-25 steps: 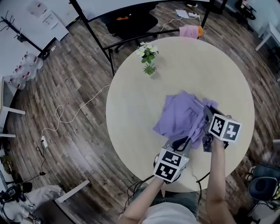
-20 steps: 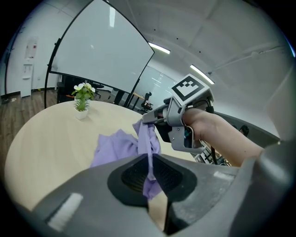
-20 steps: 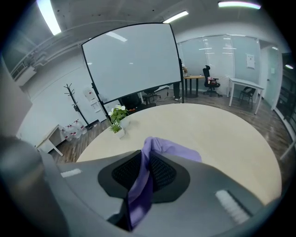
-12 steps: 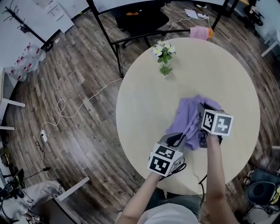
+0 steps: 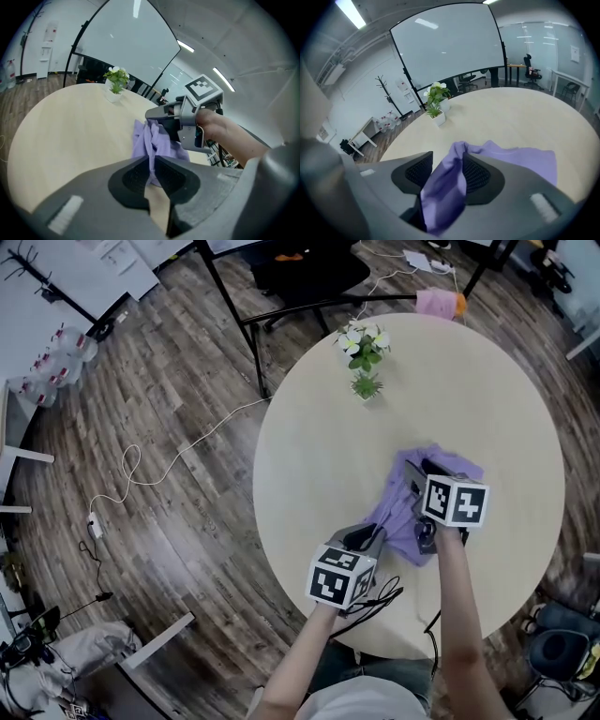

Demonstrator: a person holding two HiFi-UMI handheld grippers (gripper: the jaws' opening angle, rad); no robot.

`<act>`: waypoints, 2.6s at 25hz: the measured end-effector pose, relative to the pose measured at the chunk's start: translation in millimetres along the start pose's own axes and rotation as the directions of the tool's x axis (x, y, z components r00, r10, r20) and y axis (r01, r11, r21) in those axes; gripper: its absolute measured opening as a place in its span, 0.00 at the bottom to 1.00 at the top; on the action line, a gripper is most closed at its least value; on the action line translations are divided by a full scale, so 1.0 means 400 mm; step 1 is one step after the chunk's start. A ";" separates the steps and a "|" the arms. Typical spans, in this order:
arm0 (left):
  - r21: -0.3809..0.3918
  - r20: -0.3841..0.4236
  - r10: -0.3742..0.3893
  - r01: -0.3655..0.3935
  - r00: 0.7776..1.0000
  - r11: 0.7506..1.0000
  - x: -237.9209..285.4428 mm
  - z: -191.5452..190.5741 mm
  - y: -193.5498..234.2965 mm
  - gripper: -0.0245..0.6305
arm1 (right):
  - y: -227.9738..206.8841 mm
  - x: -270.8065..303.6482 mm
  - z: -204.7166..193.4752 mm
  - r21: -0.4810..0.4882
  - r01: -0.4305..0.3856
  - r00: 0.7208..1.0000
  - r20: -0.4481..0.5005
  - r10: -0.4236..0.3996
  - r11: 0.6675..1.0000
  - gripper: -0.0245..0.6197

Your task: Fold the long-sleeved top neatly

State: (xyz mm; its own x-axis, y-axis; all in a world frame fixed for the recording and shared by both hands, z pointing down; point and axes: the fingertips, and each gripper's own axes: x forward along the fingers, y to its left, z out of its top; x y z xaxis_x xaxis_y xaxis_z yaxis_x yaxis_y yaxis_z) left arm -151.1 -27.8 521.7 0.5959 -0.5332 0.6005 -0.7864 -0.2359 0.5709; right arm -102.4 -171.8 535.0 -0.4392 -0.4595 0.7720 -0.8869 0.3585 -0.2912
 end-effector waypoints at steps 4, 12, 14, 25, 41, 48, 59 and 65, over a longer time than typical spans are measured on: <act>-0.063 -0.009 0.065 -0.066 0.998 0.996 -0.004 -0.022 0.074 0.09 | 0.029 0.005 0.005 -0.015 -0.078 0.996 0.041 0.078 0.997 0.49; -0.063 0.033 0.157 -0.155 0.987 0.986 -0.051 0.013 0.153 0.05 | -0.017 -0.084 0.043 -0.112 -0.012 0.988 0.152 0.029 0.994 0.42; -0.050 0.066 0.148 -0.145 0.987 0.988 -0.061 0.042 0.140 0.05 | -0.038 -0.120 0.042 -0.138 0.022 0.985 0.175 0.003 0.990 0.36; 0.120 0.040 -0.018 0.013 0.999 0.993 0.013 0.111 -0.041 0.05 | -0.070 -0.264 -0.116 -0.210 0.109 0.988 0.127 -0.084 0.972 0.17; 0.192 -0.167 0.048 -0.015 0.985 0.981 0.166 0.013 0.038 0.04 | -0.073 -0.217 -0.461 -0.096 0.012 0.991 -0.131 -0.025 0.995 0.08; 0.219 -0.166 0.056 -0.019 0.985 0.976 0.172 0.015 0.028 0.04 | -0.077 -0.227 -0.469 -0.041 0.009 0.995 -0.103 -0.013 0.999 0.08; 0.300 0.070 0.069 -0.087 0.995 0.950 0.002 0.179 -0.051 0.04 | -0.103 -0.401 -0.226 -0.073 0.104 0.971 0.223 -0.086 0.992 0.08; 0.377 0.260 0.055 -0.154 0.964 0.913 -0.139 0.312 -0.154 0.04 | -0.088 -0.539 -0.077 -0.106 0.174 0.906 0.408 -0.117 0.979 0.08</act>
State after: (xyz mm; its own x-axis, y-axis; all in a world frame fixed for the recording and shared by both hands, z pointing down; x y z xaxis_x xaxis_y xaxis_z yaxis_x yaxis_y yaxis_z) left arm -156.1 -85.1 383.2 0.4885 -0.7386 0.4646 -0.8715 -0.4395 0.2176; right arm 27.9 -60.4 396.1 -0.3527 -0.7892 0.5027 -0.9296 0.3572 -0.0914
